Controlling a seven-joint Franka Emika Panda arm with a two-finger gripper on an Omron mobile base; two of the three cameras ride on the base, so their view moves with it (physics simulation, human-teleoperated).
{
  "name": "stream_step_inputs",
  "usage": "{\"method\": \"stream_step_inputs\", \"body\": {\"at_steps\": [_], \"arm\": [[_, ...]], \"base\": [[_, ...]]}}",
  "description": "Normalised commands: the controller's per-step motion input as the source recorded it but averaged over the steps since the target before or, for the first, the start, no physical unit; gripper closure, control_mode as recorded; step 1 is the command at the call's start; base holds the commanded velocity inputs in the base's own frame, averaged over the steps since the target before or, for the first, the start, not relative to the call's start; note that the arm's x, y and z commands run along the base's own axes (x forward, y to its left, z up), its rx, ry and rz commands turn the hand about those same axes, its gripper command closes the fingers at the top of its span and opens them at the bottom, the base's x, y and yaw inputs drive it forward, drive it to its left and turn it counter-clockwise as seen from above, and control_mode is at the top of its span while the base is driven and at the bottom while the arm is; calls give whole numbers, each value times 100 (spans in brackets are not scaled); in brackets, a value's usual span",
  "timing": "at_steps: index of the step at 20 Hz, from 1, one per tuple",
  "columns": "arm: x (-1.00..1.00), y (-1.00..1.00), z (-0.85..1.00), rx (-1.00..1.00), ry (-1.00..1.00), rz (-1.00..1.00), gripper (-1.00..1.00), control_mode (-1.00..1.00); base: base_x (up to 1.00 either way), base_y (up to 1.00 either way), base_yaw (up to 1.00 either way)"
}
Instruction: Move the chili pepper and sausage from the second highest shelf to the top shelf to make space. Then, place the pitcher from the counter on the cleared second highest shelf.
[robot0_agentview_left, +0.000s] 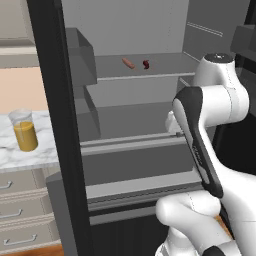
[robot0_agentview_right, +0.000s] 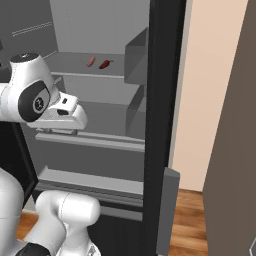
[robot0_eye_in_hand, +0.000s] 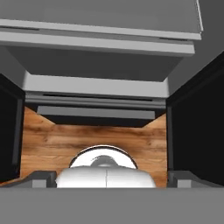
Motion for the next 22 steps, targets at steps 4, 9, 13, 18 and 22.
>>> {"method": "stream_step_inputs", "body": {"at_steps": [4,9,13,18,22], "arm": [[-43,-5,-23,0,3,0,-100,-100],[-31,-1,-15,0,0,0,-100,-100],[-5,0,-3,0,0,0,-100,-100],[0,0,0,0,0,0,-100,-100],[0,0,0,0,0,0,-100,100]], "base": [[0,0,0],[0,0,0],[0,0,0],[0,0,0],[-7,0,1]]}}
